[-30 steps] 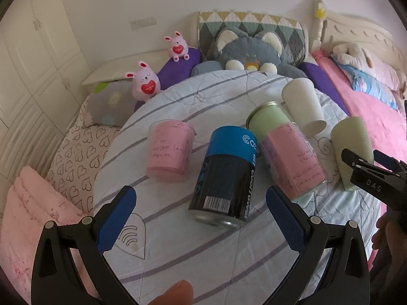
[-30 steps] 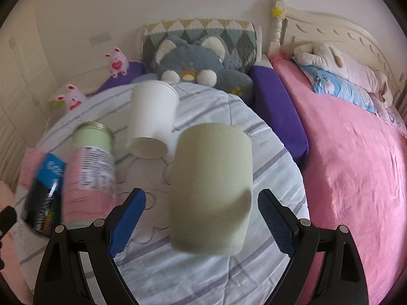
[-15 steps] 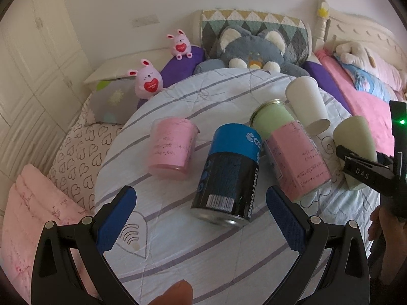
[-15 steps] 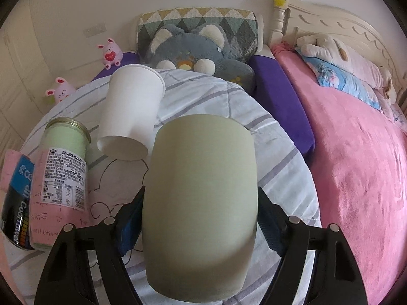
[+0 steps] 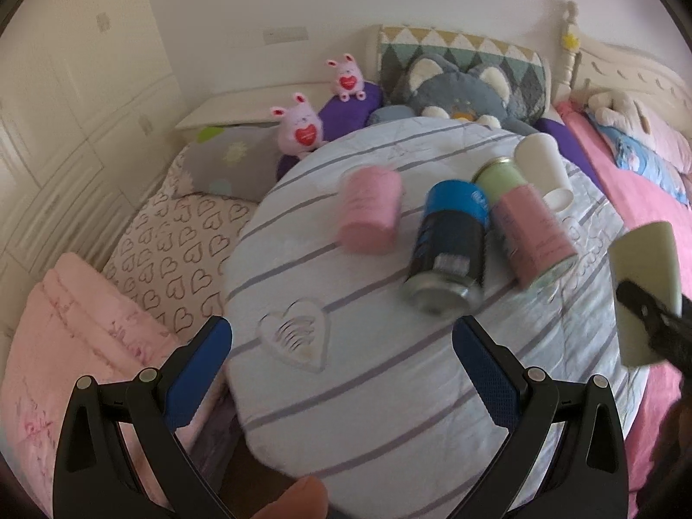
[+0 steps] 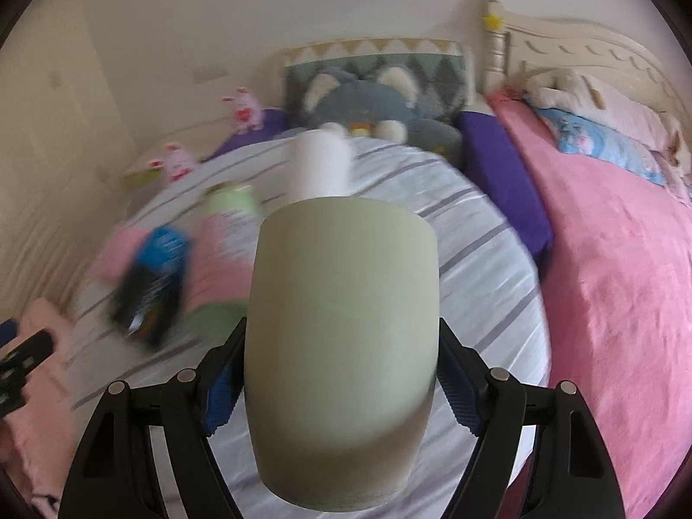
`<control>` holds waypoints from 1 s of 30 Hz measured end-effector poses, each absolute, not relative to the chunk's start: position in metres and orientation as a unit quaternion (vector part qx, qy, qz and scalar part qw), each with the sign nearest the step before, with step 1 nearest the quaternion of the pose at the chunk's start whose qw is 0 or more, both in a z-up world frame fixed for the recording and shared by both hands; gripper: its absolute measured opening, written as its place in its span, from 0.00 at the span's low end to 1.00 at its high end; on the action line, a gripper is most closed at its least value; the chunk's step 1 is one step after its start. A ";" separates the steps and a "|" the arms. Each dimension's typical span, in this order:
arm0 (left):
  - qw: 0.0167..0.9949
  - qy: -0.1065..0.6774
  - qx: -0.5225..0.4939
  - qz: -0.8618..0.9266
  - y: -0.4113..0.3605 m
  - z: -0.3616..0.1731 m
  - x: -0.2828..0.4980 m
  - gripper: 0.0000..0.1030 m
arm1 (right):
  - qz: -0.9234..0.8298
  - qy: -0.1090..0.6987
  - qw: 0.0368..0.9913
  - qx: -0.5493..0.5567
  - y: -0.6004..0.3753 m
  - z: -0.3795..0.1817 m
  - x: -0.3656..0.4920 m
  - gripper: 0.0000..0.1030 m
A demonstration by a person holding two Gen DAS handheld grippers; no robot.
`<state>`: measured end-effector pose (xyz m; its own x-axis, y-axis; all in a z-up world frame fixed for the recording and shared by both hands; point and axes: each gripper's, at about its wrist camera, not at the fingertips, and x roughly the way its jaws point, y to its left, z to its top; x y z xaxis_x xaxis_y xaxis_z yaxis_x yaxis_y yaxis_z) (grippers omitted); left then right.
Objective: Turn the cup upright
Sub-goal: 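Lift the green cup with the right gripper and carry it toward the left tool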
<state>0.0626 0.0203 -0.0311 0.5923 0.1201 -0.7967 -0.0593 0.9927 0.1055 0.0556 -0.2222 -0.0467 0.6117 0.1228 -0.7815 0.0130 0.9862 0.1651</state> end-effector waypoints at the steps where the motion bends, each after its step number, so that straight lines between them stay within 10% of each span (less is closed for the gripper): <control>1: 0.891 0.450 0.031 0.053 0.026 -0.032 0.055 1.00 | 0.043 0.441 0.893 0.079 -0.214 -0.046 0.049 0.77; 17: 0.889 0.453 0.011 0.061 0.068 -0.037 -0.008 1.00 | 0.097 0.498 0.858 0.079 -0.127 -0.099 0.012 0.79; 30: 0.896 0.443 0.005 0.033 0.033 -0.017 -0.031 1.00 | 0.100 0.422 0.898 0.079 -0.157 -0.034 -0.039 0.80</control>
<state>-0.0313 0.0335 -0.0166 0.6049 0.0625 -0.7939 -0.0545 0.9978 0.0371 -0.0394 -0.1572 -0.0340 0.6236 0.2465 -0.7419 -0.1138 0.9675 0.2258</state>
